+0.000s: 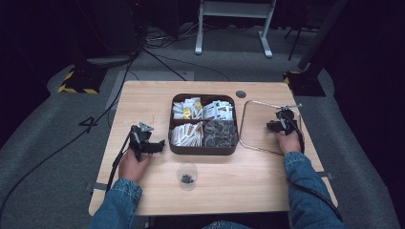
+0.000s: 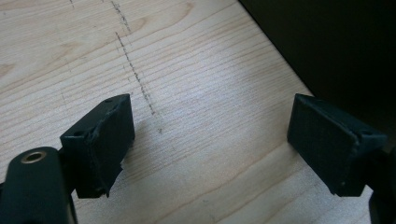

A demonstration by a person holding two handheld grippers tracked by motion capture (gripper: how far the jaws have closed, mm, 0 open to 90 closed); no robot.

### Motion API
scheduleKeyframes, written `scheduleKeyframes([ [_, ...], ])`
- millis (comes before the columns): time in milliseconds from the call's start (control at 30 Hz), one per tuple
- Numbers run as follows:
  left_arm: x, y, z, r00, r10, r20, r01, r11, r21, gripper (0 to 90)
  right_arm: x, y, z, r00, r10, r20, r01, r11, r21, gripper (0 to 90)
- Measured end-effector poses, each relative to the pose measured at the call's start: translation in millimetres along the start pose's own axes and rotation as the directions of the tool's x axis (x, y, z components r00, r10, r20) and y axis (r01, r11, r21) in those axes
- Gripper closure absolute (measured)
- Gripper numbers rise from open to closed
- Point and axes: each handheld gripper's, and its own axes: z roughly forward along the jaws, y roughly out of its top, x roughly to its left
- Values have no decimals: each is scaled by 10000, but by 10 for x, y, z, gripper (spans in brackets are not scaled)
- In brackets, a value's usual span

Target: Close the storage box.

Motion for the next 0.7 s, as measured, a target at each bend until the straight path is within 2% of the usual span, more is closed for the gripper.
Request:
scheduleKeyframes([
  [267, 0, 0, 0, 10000, 2, -1, -2, 10000, 4, 153, 17, 13, 0, 9998, -152, 90, 151, 9998, 94, 577],
  [500, 0, 0, 0, 10000, 1, -3, -1, 10000, 2, 153, 12, 7, -1, 10000, -71, 65, 71, 10000, 42, 578],
  [600, 0, 0, 0, 10000, 2, -1, -2, 10000, 3, 153, 28, 16, -1, 9994, -275, 195, 273, 9996, 102, 578],
  [700, 0, 0, 0, 10000, 5, 0, -5, 10000, 3, 153, 33, 24, 1, 9994, -268, 218, 266, 9996, 117, 579],
])
